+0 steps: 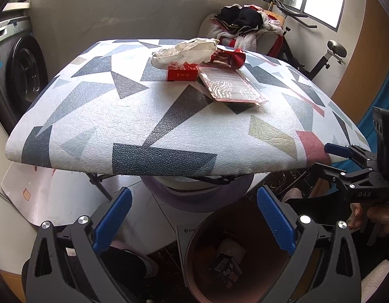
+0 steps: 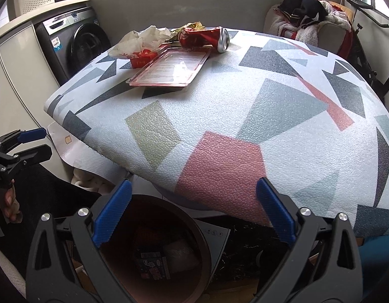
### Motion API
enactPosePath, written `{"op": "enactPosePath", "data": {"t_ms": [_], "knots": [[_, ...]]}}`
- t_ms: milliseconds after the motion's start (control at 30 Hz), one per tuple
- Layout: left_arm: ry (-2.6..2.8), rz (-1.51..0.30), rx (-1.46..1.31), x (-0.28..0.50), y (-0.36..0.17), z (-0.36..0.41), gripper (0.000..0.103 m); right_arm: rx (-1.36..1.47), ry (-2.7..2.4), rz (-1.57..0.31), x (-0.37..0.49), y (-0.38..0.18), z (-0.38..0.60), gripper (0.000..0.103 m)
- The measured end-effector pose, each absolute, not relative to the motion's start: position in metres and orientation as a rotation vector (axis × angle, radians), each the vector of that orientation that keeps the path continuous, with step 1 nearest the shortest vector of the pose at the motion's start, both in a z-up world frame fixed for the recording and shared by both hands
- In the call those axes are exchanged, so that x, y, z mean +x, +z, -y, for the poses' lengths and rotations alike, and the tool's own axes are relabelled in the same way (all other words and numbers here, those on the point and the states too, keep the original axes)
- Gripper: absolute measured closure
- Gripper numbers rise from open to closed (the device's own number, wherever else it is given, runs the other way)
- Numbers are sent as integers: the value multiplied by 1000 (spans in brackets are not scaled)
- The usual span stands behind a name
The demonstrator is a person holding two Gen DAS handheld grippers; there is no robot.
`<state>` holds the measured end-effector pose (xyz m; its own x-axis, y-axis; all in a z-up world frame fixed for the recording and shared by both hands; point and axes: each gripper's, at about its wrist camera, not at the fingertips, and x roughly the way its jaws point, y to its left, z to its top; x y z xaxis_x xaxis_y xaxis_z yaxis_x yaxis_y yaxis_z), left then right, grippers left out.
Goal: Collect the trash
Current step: 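Reach the right tool to the clear plastic tray and grasp it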
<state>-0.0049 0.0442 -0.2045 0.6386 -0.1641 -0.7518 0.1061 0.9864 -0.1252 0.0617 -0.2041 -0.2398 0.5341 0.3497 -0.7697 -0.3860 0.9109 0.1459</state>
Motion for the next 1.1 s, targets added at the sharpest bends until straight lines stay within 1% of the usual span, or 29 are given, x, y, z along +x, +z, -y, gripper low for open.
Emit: {"op": "enactPosePath", "data": {"t_ms": [167, 300, 400, 567, 733, 767, 800, 833, 867, 900, 933, 967, 1000, 1033, 1067, 1100], "knots": [[-140, -823, -141, 1, -194, -59, 6, -22, 449, -923, 90, -233, 196, 6], [-122, -802, -151, 8, -188, -69, 6, 50, 440, -923, 127, -223, 184, 6], [-99, -782, -165, 12, -185, -77, 6, 78, 440, -958, 158, -219, 164, 6], [-82, -778, -207, 17, -190, -86, 6, 101, 459, -977, 204, -216, 129, 6], [-77, -786, -226, 18, -196, -91, 6, 198, 407, -992, 244, -222, 123, 7], [-78, -790, -228, 18, -197, -92, 6, 203, 390, -996, 250, -224, 124, 10], [-78, -792, -230, 19, -198, -93, 6, 213, 386, -1008, 254, -227, 126, 18], [-77, -793, -234, 19, -199, -94, 6, 230, 386, -1022, 258, -231, 127, 23], [-77, -795, -238, 20, -200, -95, 6, 250, 389, -1025, 260, -234, 131, 25], [-77, -797, -242, 20, -201, -96, 6, 263, 392, -1010, 259, -233, 135, 31], [-76, -800, -244, 21, -202, -96, 6, 271, 399, -1016, 260, -235, 137, 47], [-75, -804, -245, 22, -204, -97, 6, 274, 394, -1025, 261, -236, 140, 58], [-76, -808, -246, 22, -205, -96, 6, 283, 391, -1028, 261, -237, 144, 79], [-77, -811, -245, 23, -205, -95, 6, 310, 410, -1031, 260, -238, 149, 83], [-78, -812, -242, 23, -206, -95, 6, 326, 428, -1038, 258, -239, 151, 84], [-80, -811, -240, 23, -206, -94, 6, 324, 441, -1037, 255, -238, 153, 88]]}}
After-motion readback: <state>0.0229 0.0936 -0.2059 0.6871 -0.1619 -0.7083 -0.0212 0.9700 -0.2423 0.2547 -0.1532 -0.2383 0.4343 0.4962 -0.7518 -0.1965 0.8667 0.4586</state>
